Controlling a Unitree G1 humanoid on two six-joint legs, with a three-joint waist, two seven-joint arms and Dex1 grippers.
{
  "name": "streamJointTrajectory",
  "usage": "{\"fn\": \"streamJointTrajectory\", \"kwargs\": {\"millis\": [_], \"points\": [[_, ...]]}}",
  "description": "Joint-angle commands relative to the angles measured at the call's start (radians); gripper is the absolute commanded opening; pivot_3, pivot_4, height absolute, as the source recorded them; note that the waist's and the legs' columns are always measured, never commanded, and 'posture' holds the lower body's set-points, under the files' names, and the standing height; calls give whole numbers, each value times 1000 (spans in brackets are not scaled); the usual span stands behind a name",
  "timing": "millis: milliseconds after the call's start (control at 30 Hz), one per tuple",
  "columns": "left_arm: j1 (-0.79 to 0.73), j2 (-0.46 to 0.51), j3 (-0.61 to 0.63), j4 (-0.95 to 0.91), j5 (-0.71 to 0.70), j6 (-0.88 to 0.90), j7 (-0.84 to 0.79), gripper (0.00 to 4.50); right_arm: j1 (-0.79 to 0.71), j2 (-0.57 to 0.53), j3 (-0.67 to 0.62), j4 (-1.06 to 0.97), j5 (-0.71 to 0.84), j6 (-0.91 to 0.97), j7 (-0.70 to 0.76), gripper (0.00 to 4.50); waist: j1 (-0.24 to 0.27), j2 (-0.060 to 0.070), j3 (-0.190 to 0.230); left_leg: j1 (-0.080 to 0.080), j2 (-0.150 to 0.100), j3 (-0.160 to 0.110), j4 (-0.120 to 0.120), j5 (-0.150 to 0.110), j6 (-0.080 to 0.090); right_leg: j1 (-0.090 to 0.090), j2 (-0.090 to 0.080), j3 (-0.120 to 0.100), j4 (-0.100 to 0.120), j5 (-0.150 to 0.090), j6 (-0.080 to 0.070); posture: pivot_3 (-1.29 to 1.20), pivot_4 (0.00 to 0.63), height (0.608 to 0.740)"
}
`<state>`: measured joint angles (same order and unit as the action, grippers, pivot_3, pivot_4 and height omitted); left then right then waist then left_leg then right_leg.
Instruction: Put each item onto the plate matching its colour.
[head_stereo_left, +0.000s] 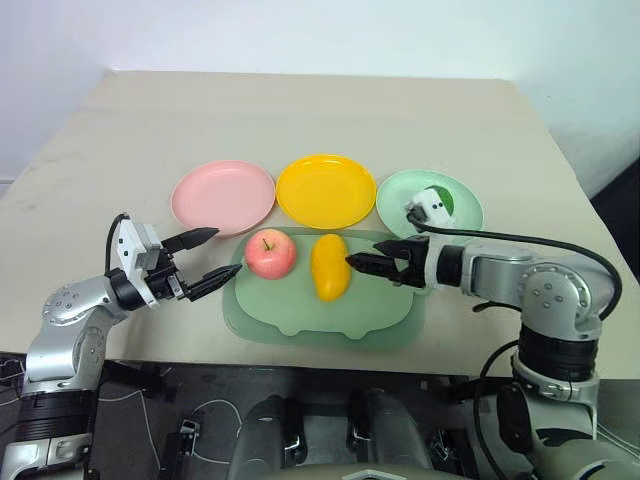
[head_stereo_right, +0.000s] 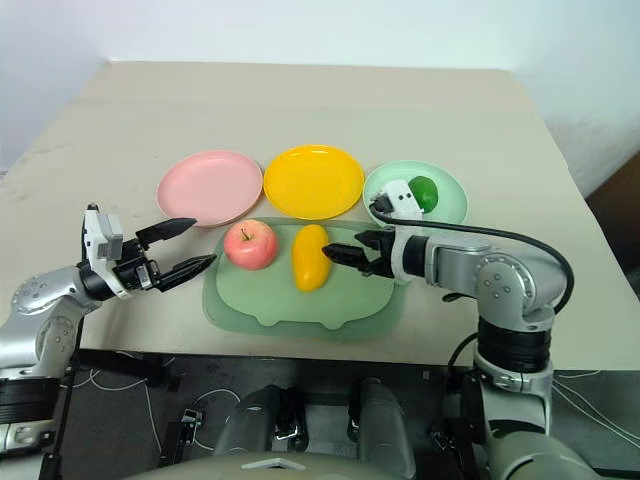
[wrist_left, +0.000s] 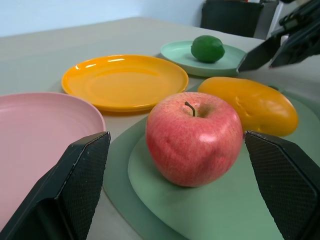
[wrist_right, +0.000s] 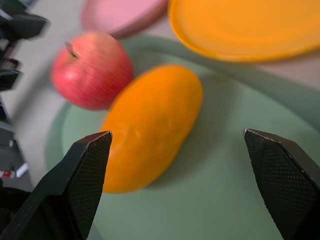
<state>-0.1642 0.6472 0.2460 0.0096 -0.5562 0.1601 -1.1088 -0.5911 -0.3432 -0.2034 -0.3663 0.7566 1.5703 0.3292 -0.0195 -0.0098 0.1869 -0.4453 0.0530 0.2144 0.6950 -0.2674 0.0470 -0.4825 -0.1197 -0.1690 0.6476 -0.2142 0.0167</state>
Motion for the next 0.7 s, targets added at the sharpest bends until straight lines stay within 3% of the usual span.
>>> {"fn": "streamJointTrajectory", "kwargs": {"millis": [33,433,700], "points": [[-3,-2,4,-4,2,-24,-7,4500,-44,53,-8,14,6,43,-39,4459,0,0,0,0,0,0,0,0,0,0,0,0,0,0,0,0,150,696],[10,-7,0,-32,3,-20,6,4500,-93,145,38,74,60,44,-134,4459,-1,0,0,0,0,1,-3,0,0,-1,0,0,0,1,2,0,150,696],[2,-6,0,-51,-3,-12,26,4500,-99,120,111,112,34,44,-159,4459,-2,0,0,0,0,1,-3,0,-1,-2,1,0,0,1,2,0,150,696]]}}
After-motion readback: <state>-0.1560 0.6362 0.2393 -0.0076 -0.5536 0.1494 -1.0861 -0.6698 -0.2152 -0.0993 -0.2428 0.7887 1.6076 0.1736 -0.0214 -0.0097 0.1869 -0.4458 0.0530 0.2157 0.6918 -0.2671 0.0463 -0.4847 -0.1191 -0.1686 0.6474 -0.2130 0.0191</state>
